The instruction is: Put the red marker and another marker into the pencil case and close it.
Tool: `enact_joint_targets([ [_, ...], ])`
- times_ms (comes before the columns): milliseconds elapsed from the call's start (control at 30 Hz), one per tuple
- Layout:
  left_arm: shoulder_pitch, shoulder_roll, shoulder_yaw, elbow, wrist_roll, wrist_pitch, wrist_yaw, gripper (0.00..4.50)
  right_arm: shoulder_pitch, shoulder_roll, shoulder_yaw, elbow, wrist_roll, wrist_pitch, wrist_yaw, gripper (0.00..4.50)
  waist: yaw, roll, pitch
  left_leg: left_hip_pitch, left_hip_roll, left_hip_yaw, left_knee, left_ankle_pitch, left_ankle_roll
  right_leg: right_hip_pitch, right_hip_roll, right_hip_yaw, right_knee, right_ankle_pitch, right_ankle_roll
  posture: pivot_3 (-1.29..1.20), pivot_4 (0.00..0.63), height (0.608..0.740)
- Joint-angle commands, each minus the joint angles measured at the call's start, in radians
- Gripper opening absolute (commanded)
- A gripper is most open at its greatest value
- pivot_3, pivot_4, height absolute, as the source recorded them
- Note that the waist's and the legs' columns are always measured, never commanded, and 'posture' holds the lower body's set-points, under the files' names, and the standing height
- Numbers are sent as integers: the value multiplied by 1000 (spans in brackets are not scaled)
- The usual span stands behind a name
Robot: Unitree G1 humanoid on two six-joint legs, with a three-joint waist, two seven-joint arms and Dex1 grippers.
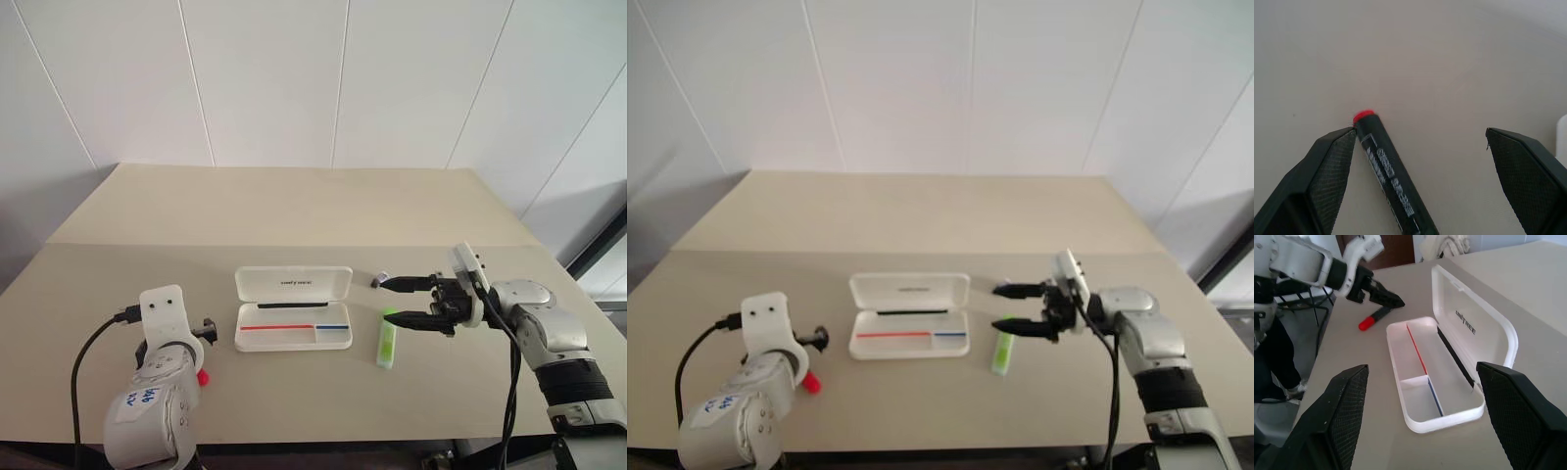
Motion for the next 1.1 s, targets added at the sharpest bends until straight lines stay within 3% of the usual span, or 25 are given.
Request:
enact_joint_targets([
  [33,4,-44,1,-21,94,-4,16,4480,11,-18,-34,-14,8,-27,28,4500,1,0,0,0,0,0,0,0,0,0,0,0,0,0,0,0,150,740],
  [333,2,-94,59,74,265,-4,-97,4480,20,-6,-32,-21,-2,-35,-3,4500,0,-1,1,0,0,0,0,0,0,0,0,0,-1,0,0,0,150,740],
  [433,-8,-100,73,109,299,-4,-145,3903,19,-5,-32,-22,-3,-37,-9,4500,0,-1,0,0,0,0,0,0,0,1,0,0,-1,0,0,0,150,740],
  [767,-102,-95,153,153,341,-4,-227,699,24,-13,-37,-31,-6,-39,-29,4500,-16,-1,0,3,0,-1,0,0,0,1,0,0,-1,1,-1,0,150,740],
  [867,-151,11,144,192,309,-4,-284,579,21,-14,-36,-33,-8,-39,-35,4500,-21,-2,1,3,-1,-2,0,1,0,1,1,0,0,1,-1,0,150,740],
  [1100,-180,448,-62,233,18,-4,-621,579,20,-17,-41,-38,-9,-44,-45,4500,-26,-2,1,2,-2,-8,-1,1,-2,0,3,0,0,3,-1,0,150,740],
])
